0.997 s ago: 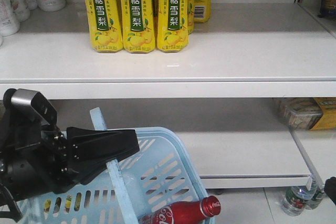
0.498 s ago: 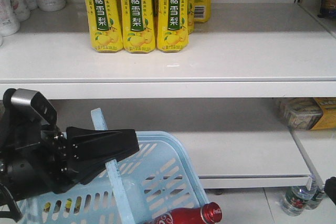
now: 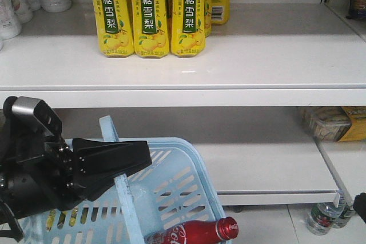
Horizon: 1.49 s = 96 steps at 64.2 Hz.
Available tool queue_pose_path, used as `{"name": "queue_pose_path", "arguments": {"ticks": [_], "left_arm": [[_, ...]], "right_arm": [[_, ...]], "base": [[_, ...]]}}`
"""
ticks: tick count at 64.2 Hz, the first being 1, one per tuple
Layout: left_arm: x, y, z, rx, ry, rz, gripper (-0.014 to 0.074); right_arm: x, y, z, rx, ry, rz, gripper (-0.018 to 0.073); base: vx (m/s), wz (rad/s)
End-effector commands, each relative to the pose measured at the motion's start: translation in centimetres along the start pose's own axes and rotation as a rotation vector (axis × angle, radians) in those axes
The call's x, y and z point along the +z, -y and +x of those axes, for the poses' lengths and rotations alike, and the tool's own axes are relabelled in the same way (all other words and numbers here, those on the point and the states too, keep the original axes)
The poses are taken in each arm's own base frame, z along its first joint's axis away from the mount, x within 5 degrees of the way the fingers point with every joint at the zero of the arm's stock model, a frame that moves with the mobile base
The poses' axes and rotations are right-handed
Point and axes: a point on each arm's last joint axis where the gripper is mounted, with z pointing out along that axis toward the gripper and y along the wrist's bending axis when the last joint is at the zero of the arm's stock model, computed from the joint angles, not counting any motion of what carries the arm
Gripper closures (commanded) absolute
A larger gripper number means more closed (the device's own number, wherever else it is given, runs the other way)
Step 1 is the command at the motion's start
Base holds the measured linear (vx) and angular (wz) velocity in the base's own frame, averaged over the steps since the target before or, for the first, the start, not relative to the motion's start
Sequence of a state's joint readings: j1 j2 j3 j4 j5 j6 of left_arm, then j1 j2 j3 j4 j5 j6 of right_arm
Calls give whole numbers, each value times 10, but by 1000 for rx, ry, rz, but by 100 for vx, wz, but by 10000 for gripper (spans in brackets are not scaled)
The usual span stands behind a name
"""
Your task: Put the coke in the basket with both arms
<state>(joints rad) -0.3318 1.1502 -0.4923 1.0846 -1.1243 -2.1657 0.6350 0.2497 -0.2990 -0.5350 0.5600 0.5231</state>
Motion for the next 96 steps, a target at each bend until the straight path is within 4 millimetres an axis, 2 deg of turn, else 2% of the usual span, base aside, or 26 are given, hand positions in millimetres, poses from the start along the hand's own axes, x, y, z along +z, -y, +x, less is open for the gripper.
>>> {"name": "queue_pose_path", "arguments": {"ticks": [1, 7, 20, 30, 42, 56, 65, 82, 90, 96], "left_arm": [[0, 33, 0, 5, -38, 265, 603], [2, 25, -2, 10, -23, 203, 603], [2, 2, -1, 166, -12, -10, 603], [-2, -11, 1, 266, 19, -101, 603], [-16, -19, 8, 351, 125, -148, 603], [-39, -16, 22, 659, 262, -165, 603], [-56, -19, 31, 774, 375, -192, 603], [-90, -42, 59, 831, 499, -264, 603], [-96, -47, 58, 828, 506, -367, 603], [-103, -55, 54, 733, 561, -473, 603]], "right_arm": [[-2, 0, -12, -26, 65, -4, 564], [-2, 0, -12, -28, 65, -3, 564], [-2, 0, -12, -28, 65, -3, 564], [-2, 0, -12, -28, 65, -3, 564], [-2, 0, -12, -28, 65, -3, 564], [-2, 0, -12, -28, 65, -3, 564], [-2, 0, -12, -28, 65, -3, 564], [-2, 0, -12, -28, 65, -3, 564], [-2, 0, -12, -28, 65, -3, 564], [-2, 0, -12, -28, 65, -3, 564]], "base": [[0, 0], [0, 0], [0, 0], [0, 0], [0, 0], [0, 0], [0, 0], [0, 0], [0, 0], [0, 0]]}}
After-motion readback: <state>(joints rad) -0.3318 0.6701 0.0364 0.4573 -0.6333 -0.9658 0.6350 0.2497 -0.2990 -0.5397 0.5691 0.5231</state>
